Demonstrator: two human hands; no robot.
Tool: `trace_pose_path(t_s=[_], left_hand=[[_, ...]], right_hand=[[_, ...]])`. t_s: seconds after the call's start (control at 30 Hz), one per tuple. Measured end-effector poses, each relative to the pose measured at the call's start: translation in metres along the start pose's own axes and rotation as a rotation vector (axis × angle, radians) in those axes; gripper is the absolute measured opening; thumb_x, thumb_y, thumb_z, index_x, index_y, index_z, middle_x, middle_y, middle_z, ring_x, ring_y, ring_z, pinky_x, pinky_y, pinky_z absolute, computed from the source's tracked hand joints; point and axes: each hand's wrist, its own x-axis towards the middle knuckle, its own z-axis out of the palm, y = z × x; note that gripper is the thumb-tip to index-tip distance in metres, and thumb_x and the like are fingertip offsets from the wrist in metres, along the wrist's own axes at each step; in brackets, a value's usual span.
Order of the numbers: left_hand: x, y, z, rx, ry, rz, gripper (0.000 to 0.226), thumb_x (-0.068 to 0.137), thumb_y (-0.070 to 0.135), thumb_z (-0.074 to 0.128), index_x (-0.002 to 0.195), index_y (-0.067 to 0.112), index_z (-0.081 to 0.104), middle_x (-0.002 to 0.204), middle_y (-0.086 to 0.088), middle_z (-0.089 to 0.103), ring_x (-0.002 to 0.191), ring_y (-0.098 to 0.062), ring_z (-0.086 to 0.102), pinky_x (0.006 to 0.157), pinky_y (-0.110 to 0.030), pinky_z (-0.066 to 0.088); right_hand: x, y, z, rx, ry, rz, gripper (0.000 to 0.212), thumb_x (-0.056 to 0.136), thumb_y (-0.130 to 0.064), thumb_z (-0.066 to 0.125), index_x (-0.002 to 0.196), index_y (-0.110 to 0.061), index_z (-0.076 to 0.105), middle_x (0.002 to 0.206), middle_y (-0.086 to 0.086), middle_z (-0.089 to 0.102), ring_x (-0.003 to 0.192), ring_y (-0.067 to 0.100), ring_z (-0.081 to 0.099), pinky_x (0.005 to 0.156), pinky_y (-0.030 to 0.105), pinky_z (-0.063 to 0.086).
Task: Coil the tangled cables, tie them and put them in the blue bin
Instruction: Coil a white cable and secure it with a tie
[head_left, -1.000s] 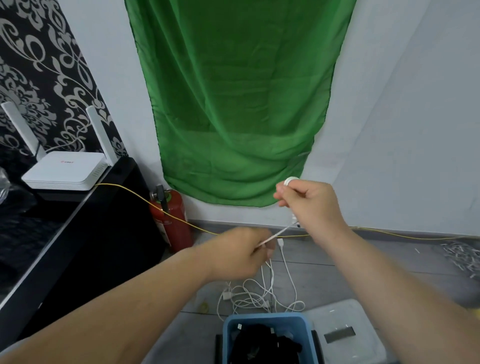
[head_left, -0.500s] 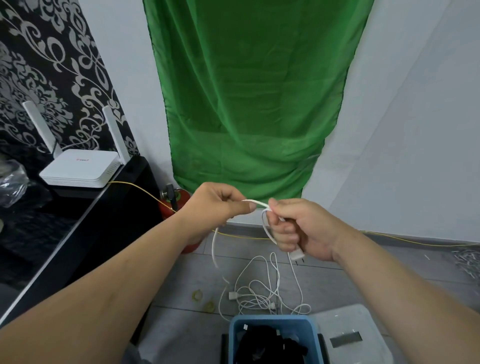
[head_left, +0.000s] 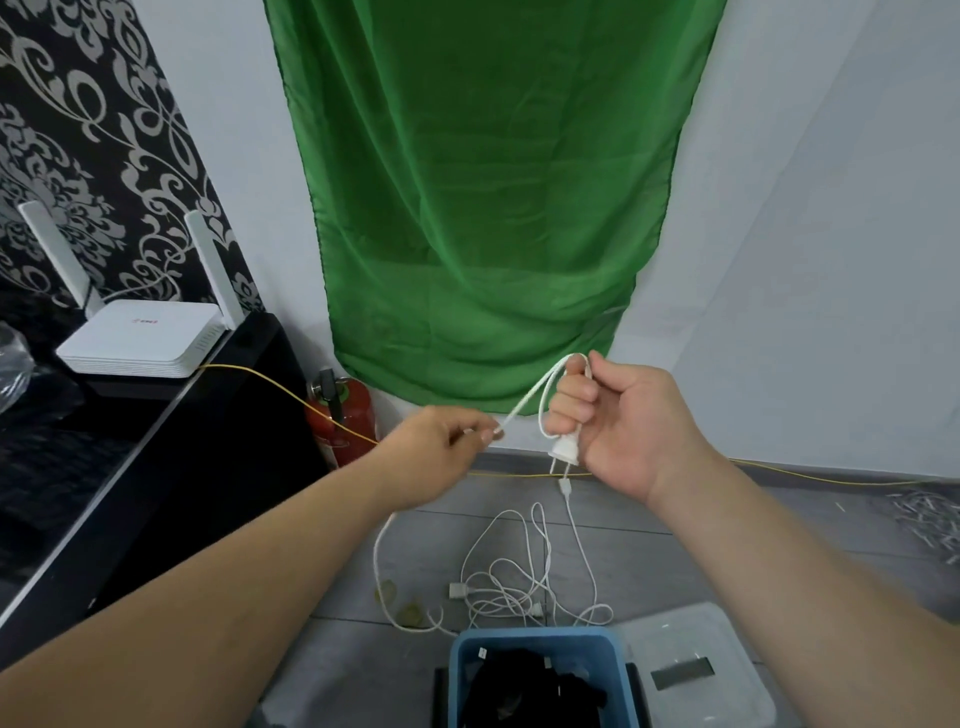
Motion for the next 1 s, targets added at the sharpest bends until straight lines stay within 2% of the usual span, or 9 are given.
trace_pose_path(t_s=[0.07,0.17,0.27,0.4,0.5,0.6,0.7,0.87,1.0], left_hand=[[-0.008,0.007,0.015,0.123,-0.175,0.012,0.033,0.106,0.026,0.051,0.137,0.032,0.062,0.077,0.005,0.060,0.050,0.004,0.048,0.054,-0.006,0.040],[-0.018,0.020,0.032,0.291,-0.332,0.109,0.049,0.106,0.026,0.050,0.153,0.037,0.041,0.084,0.005,0.063,0.073,-0.009,0.058,0.070,-0.017,0.046],[-0.025,0.034,0.043,0.278,-0.384,0.134,0.028,0.103,0.027,0.054,0.131,0.022,0.056,0.089,0.002,0.065,0.080,-0.015,0.057,0.078,-0.027,0.048],[-0.031,0.045,0.044,0.224,-0.425,0.133,0.010,0.098,0.027,0.062,0.104,0.020,0.066,0.077,0.007,0.064,0.058,-0.002,0.057,0.061,-0.022,0.049],[-0.023,0.048,0.026,0.170,-0.272,0.154,0.007,0.095,0.026,0.067,0.089,0.024,0.070,0.069,0.008,0.065,0.059,-0.009,0.059,0.060,-0.022,0.048],[-0.015,0.048,0.005,0.059,-0.092,0.215,0.015,0.096,0.026,0.068,0.082,0.022,0.071,0.064,0.000,0.066,0.052,-0.007,0.049,0.054,-0.022,0.043],[-0.013,0.048,-0.006,0.066,0.077,0.313,0.013,0.094,0.027,0.072,0.083,0.021,0.075,0.063,0.002,0.065,0.055,-0.007,0.050,0.056,-0.025,0.044],[-0.003,0.030,-0.027,0.051,0.387,0.240,0.019,0.082,0.046,0.081,0.080,0.028,0.074,0.066,0.005,0.068,0.063,-0.019,0.061,0.059,-0.036,0.051],[-0.001,0.020,-0.028,-0.037,0.326,0.235,0.016,0.091,0.042,0.074,0.087,0.027,0.078,0.067,0.000,0.068,0.062,-0.020,0.058,0.060,-0.035,0.050]], right_hand=[[0.000,0.001,0.001,-0.017,0.026,-0.030,0.025,0.106,-0.016,0.042,0.090,-0.007,0.060,0.065,0.001,0.047,0.054,0.016,0.044,0.063,0.032,0.041],[0.004,0.000,-0.004,-0.052,0.121,-0.110,0.021,0.107,-0.016,0.049,0.101,-0.004,0.065,0.072,0.006,0.067,0.064,0.018,0.066,0.074,0.035,0.059],[0.009,-0.003,-0.013,0.006,0.161,-0.167,0.016,0.105,-0.014,0.053,0.110,-0.002,0.064,0.090,0.011,0.078,0.079,0.019,0.077,0.081,0.035,0.063],[0.015,-0.003,-0.026,-0.170,0.209,-0.280,0.012,0.101,-0.008,0.060,0.110,-0.001,0.065,0.098,0.015,0.078,0.092,0.024,0.078,0.086,0.035,0.060],[0.013,-0.001,-0.032,-0.631,0.278,-0.396,0.012,0.096,-0.010,0.069,0.099,0.001,0.074,0.083,0.014,0.078,0.073,0.021,0.075,0.075,0.031,0.062],[0.011,0.005,-0.032,-1.029,0.261,-0.459,0.019,0.097,-0.013,0.068,0.085,0.000,0.075,0.074,0.009,0.076,0.062,0.014,0.070,0.067,0.027,0.058],[0.006,0.011,-0.024,-1.210,0.163,-0.333,0.028,0.100,-0.015,0.062,0.080,0.005,0.068,0.067,0.008,0.070,0.055,0.013,0.066,0.056,0.024,0.050],[0.004,0.016,-0.010,-0.980,-0.026,-0.083,0.039,0.107,-0.024,0.046,0.082,-0.004,0.068,0.056,0.010,0.054,0.049,0.022,0.045,0.053,0.030,0.036],[-0.005,0.020,0.005,-0.680,-0.214,0.102,0.033,0.107,-0.023,0.044,0.080,-0.008,0.056,0.056,0.004,0.036,0.048,0.017,0.031,0.052,0.031,0.030]])
